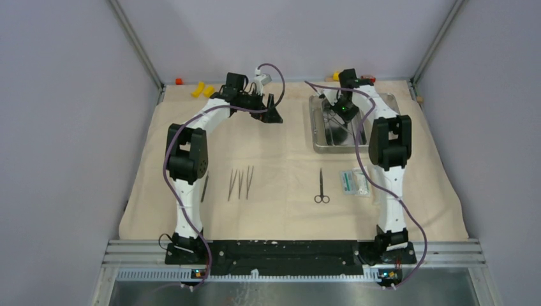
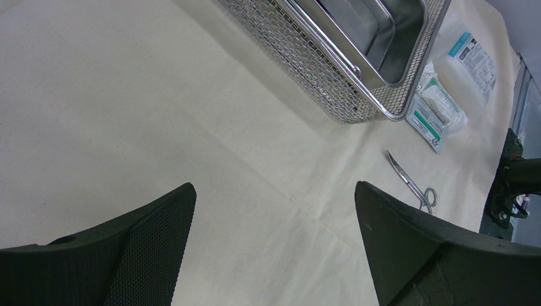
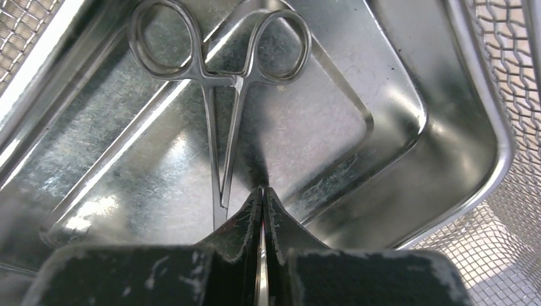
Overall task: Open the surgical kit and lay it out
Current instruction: Adjust the medical item in the container.
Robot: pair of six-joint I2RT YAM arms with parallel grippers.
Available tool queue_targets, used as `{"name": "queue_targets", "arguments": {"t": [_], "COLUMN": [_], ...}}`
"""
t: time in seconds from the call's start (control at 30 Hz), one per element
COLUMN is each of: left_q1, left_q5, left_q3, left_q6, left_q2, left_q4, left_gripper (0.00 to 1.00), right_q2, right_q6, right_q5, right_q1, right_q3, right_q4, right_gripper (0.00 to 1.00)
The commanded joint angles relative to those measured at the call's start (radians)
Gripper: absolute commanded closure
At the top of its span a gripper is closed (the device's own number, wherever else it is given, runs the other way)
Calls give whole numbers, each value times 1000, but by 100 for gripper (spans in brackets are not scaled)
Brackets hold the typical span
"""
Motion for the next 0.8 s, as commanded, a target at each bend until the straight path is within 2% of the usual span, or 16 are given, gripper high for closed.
{"name": "queue_targets", "arguments": {"t": [0.0,0.43,0.77], "left_q1": [4,6,6], "left_q5": [17,18,23], "left_q3": [7,34,41], "left_q6": [-2,-6,-18], "left_q2": [-63,-42,-27], "left_q4": [19,13,16], "left_gripper": [1,1,1], "right_q2": [-76,-371,-348], "right_q6": [31,117,134], "right_q5": [-50,-87,-102], "right_q1": [-6,-20,-21], "right_q3": [2,-391,-485], "right_q4": [7,225,273], "right_gripper": [98,96,96]}}
